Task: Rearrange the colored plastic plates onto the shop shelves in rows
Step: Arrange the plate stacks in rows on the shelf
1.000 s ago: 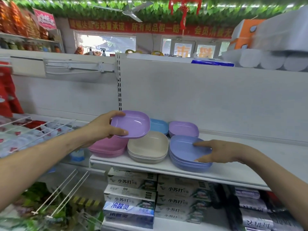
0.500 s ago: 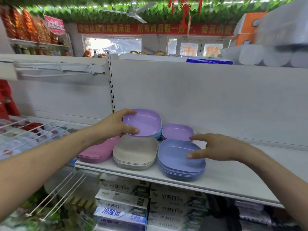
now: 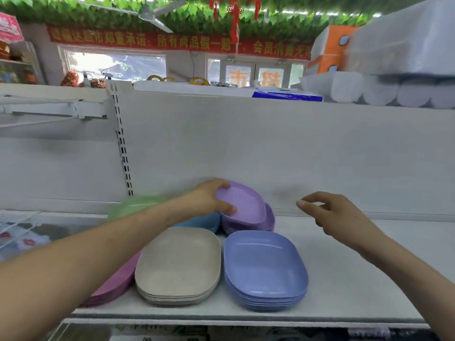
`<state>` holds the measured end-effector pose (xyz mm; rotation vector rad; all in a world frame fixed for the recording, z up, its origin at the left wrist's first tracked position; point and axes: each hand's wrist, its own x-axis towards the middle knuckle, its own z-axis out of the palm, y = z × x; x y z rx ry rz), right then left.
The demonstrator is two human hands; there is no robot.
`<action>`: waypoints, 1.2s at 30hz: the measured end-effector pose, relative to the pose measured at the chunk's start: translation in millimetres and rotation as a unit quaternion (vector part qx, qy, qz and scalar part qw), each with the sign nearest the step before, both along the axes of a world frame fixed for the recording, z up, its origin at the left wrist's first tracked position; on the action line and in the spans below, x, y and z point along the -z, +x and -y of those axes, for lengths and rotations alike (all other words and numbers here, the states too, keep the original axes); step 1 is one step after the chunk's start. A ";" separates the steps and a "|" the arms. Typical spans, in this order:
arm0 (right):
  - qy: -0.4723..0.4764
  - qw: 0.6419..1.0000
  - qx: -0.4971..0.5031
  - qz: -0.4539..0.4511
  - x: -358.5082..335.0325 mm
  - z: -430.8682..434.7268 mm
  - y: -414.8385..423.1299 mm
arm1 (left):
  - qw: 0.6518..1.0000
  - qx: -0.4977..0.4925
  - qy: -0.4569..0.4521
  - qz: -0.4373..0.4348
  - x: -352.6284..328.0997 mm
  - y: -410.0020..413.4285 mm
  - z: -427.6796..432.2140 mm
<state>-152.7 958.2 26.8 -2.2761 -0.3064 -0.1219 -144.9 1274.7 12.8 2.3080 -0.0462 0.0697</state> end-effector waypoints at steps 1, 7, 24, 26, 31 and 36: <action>0.009 1.000 0.014 0.002 -0.4 0.9 -0.3 | 1.000 0.011 0.022 -0.002 1.7 5.1 2.7; 0.028 0.998 0.056 0.004 1.6 4.3 -2.8 | 0.979 0.049 0.196 -0.027 11.8 24.8 11.3; 0.035 0.997 0.070 -0.006 7.5 8.2 -1.6 | 0.920 0.075 0.378 -0.069 12.3 37.3 19.9; 0.036 0.997 0.066 -0.004 7.5 19.8 1.1 | 0.930 0.060 0.360 -0.043 8.7 40.2 24.2; 0.035 0.997 0.068 -0.007 5.3 75.0 6.3 | 0.957 0.032 0.266 0.115 -7.0 46.2 72.9; -0.009 0.997 0.080 0.008 1.2 183.0 -2.6 | 0.959 0.072 0.223 0.161 -17.6 51.9 195.7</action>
